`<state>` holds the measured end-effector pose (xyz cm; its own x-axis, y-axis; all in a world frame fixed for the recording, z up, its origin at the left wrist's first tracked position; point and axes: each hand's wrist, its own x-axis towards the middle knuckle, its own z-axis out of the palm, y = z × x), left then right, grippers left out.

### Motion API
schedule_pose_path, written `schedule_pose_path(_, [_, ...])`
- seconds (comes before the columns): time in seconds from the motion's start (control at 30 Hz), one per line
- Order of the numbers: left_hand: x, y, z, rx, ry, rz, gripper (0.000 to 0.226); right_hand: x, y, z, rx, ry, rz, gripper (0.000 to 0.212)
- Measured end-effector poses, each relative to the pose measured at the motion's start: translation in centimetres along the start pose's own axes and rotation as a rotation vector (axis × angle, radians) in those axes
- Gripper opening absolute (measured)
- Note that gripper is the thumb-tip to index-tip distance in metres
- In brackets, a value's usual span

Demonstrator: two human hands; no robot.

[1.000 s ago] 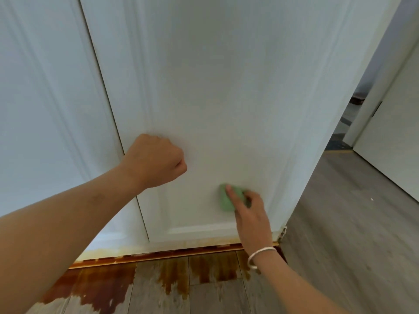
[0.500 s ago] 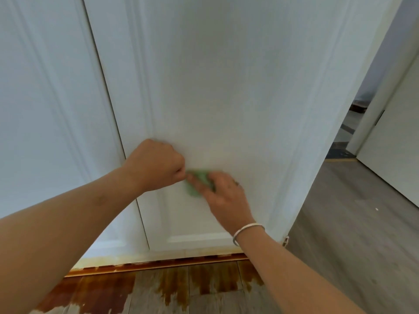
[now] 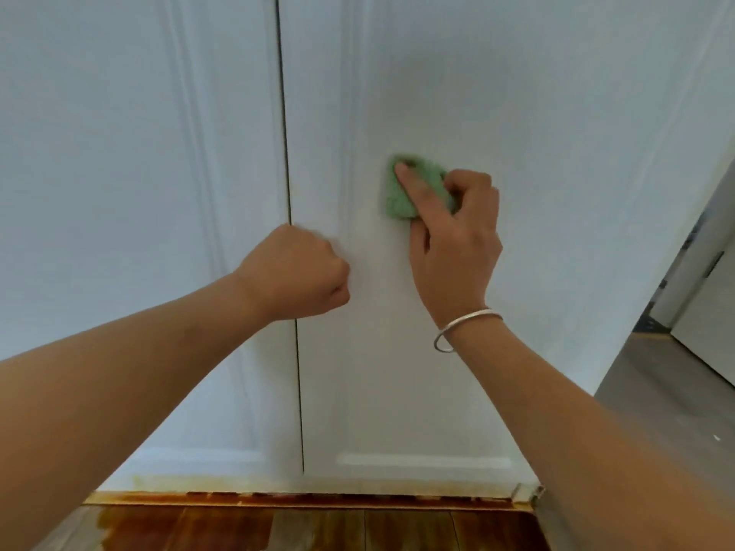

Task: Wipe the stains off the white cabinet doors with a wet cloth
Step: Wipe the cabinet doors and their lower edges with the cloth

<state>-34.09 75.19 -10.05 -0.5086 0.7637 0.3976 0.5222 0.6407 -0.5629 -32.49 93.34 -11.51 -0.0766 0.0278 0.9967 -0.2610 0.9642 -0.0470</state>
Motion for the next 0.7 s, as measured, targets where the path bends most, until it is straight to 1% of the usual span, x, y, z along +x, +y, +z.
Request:
schedule_pose_path(0.03, [-0.3,-0.4,-0.1,0.000,0.000,0.002,0.044,-1.1,-0.2,0.4,-0.012,-0.035,-0.114,0.042])
schedule_pose_path(0.07, [-0.4,-0.4,-0.2,-0.017,-0.014,0.013,0.045,-2.8,0.1,0.6,-0.010,-0.095,-0.272,0.037])
schedule_pose_path(0.13, [-0.3,-0.8,0.1,-0.038,0.003,0.034,0.050,-5.9,1.4,0.6,0.019,-0.260,-0.641,0.024])
schedule_pose_path(0.17, [-0.1,-0.8,0.0,-0.036,0.009,0.044,0.051,-6.9,2.0,0.4,0.025,-0.342,-0.771,0.023])
schedule_pose_path(0.23, [0.0,-0.9,-0.6,0.000,0.002,0.045,0.046,-7.0,2.4,0.1,0.027,-0.449,-0.900,0.030])
schedule_pose_path(0.27, [0.1,-0.7,-0.8,0.026,-0.011,0.053,0.038,-6.5,2.4,-0.1,0.022,-0.464,-0.929,0.032])
schedule_pose_path(0.3, [0.3,-0.5,-0.3,0.063,-0.026,0.065,0.031,-5.6,2.5,-0.3,0.014,-0.452,-0.941,0.033])
schedule_pose_path(0.33, [0.4,-0.4,0.2,0.068,-0.060,0.034,0.030,-4.4,2.7,-0.4,-0.001,-0.417,-0.923,0.032])
schedule_pose_path(0.37, [0.4,-0.2,0.0,0.027,-0.085,-0.002,0.031,-2.7,3.0,-0.6,-0.027,-0.352,-0.861,0.031])
schedule_pose_path(0.43, [0.3,-0.3,-0.2,0.004,-0.096,-0.031,0.035,1.6,3.3,-0.9,-0.079,-0.193,-0.647,0.034])
schedule_pose_path(0.47, [0.2,-0.6,0.4,0.020,-0.070,-0.021,0.036,3.5,3.2,-0.9,-0.094,-0.129,-0.546,0.036])
schedule_pose_path(0.53, [0.3,-0.9,0.0,0.038,0.012,0.012,0.039,6.0,2.7,-0.6,-0.093,-0.075,-0.435,0.037])
schedule_pose_path(0.63, [0.3,-0.9,0.5,0.028,-0.097,0.016,0.040,5.3,2.2,0.1,-0.077,-0.034,-0.389,0.036])
schedule_pose_path(0.67, [0.1,-0.9,0.3,-0.014,-0.081,0.028,0.040,4.3,2.2,0.4,-0.071,-0.029,-0.395,0.037])
schedule_pose_path(0.7, [-0.1,-1.0,-0.3,-0.046,-0.103,0.015,0.040,3.2,2.2,0.6,-0.068,-0.029,-0.406,0.039])
